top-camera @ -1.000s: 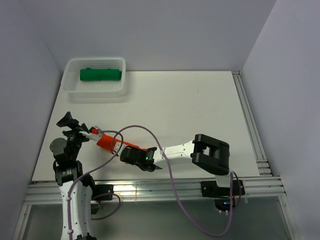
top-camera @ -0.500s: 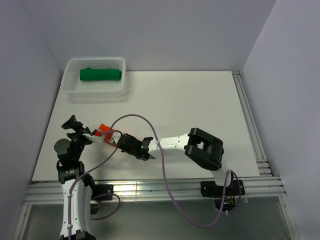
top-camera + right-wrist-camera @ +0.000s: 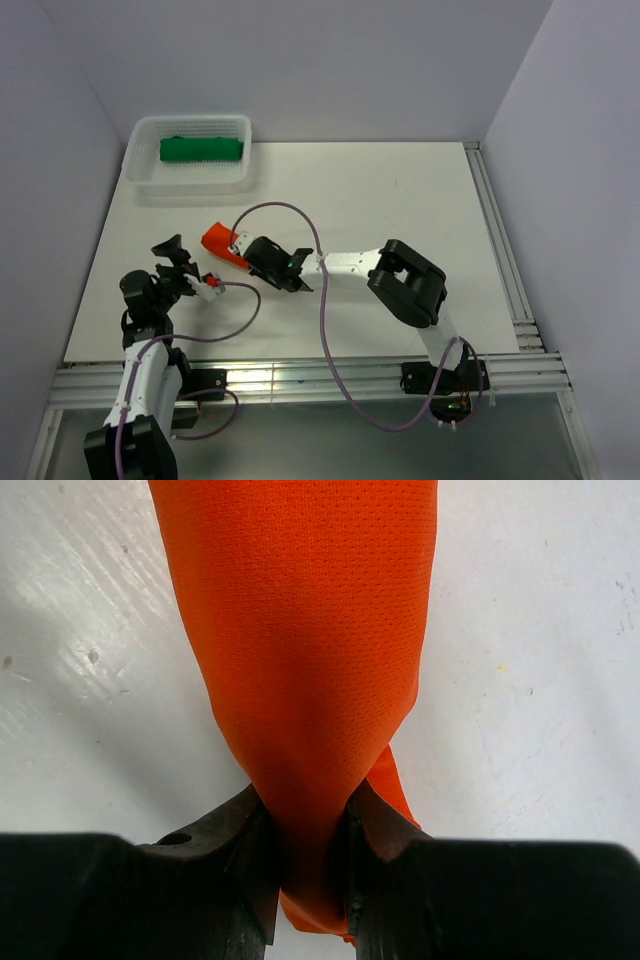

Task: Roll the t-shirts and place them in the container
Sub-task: Roll the tshirt, then place the rolled tshirt into the container

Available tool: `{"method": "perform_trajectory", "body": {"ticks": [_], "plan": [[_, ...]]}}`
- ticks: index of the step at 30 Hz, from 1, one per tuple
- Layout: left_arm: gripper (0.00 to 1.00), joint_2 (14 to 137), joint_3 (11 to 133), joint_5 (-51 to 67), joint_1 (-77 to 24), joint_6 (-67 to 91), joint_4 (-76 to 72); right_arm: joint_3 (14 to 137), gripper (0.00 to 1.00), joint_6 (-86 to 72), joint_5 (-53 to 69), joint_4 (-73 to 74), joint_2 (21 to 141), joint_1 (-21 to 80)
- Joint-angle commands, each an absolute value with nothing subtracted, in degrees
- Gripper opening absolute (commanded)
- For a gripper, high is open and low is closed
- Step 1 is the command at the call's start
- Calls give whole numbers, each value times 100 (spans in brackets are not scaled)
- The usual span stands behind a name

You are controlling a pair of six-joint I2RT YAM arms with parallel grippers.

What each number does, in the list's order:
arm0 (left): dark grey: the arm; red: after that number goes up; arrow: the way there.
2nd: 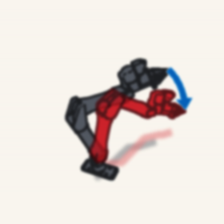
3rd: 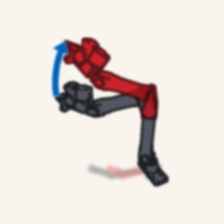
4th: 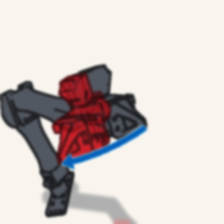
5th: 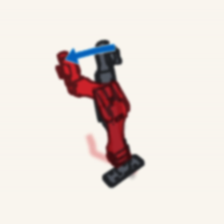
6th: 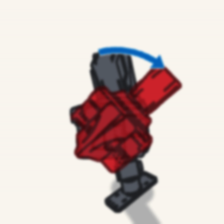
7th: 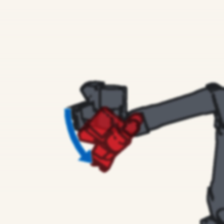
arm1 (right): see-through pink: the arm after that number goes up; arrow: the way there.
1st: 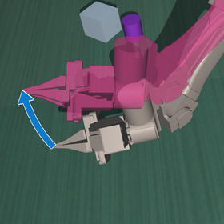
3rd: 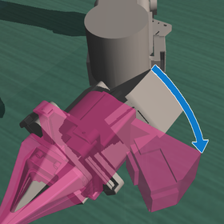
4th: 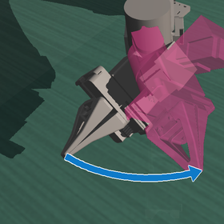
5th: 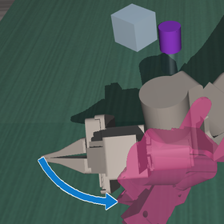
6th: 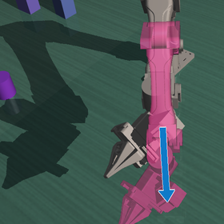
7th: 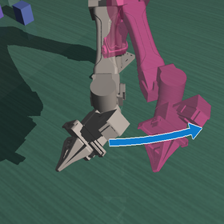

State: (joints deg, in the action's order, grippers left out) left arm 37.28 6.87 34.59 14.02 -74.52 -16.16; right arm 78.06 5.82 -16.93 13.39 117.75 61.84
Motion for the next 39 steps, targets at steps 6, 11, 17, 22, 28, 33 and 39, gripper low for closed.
{"method": "perform_trajectory", "body": {"ticks": [6, 11, 17, 22, 28, 33, 39], "plan": [[100, 4382, 1008, 4499, 1274, -8806, -1364, 7401, 0, 475, -756, 2620, 12463, 5959], [100, 5562, 1976, 4676, 1213, -9624, -220, 7313, 0, 475, -738, 2584, 12323, 5968], [99, 6283, 2469, 4720, 985, -9439, -222, 7304, 0, 466, -668, 2628, 12313, 5977], [99, 6934, 3172, 4421, 765, -10256, 1333, 7339, 0, 483, -598, 2689, 12340, 5985], [100, 7426, 3471, 4465, 677, -10555, 1476, 7304, 0, 492, -554, 2689, 12296, 5994], [100, 7848, 3823, 4465, 554, -10740, 1864, 7216, 0, 492, -536, 2645, 12208, 6038], [100, 8217, 4086, 4368, 396, -10714, 1686, 7216, 0, 501, -668, 2637, 12208, 6091]]}}
